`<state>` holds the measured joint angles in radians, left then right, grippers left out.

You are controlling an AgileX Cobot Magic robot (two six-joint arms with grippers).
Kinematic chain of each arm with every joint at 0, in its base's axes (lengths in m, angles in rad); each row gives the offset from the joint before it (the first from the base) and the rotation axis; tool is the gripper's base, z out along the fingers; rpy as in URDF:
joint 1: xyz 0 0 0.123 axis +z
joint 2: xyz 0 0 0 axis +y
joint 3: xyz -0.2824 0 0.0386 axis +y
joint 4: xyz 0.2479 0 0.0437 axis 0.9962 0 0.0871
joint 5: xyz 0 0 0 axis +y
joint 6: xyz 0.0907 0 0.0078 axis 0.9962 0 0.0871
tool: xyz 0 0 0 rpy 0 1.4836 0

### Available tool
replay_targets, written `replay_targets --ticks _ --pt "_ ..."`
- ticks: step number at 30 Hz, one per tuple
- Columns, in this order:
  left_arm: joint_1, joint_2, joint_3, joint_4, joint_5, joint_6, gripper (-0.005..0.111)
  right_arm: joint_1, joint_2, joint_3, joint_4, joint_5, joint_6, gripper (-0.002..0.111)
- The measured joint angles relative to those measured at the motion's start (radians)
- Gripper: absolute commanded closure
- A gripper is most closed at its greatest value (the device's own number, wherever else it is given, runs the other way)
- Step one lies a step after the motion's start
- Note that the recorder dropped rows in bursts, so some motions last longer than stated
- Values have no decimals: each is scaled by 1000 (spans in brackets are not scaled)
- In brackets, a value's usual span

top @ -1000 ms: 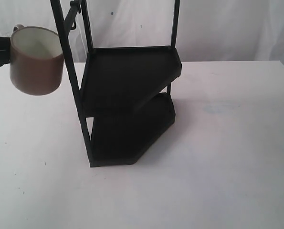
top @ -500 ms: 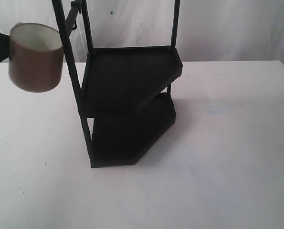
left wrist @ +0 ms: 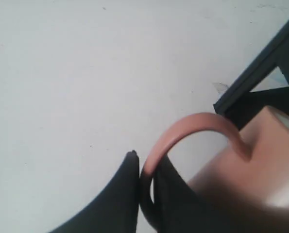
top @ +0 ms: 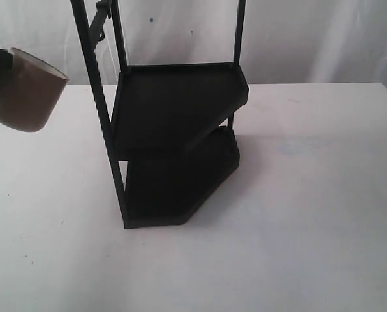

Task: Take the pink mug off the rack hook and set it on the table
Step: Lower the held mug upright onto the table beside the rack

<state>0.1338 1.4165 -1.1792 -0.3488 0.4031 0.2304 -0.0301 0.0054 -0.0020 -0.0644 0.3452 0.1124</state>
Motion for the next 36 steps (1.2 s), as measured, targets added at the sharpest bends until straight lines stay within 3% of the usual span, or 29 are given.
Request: replay_targets --ticks 5,10,13,16,18,21,26,36 --pt "-80 -19 50 218 -143 -270 107 0 0 0 0 0 0 108" --pt "-124 -91 214 276 -377 -424 107 0 0 0 0 0 0 108" --pt "-132 -138 348 286 -587 -536 107 0 0 0 0 0 0 108" --pt "-132 -156 504 303 -891 -677 107 0 0 0 0 0 0 108" --pt "-132 -150 604 342 -1095 -749 107 0 0 0 0 0 0 108" --pt "-132 -123 691 434 -1291 -786 107 0 0 0 0 0 0 108" --pt "-134 -59 708 567 -1400 -846 107 0 0 0 0 0 0 108" --pt "-134 138 708 546 -1487 -952 107 0 0 0 0 0 0 108"
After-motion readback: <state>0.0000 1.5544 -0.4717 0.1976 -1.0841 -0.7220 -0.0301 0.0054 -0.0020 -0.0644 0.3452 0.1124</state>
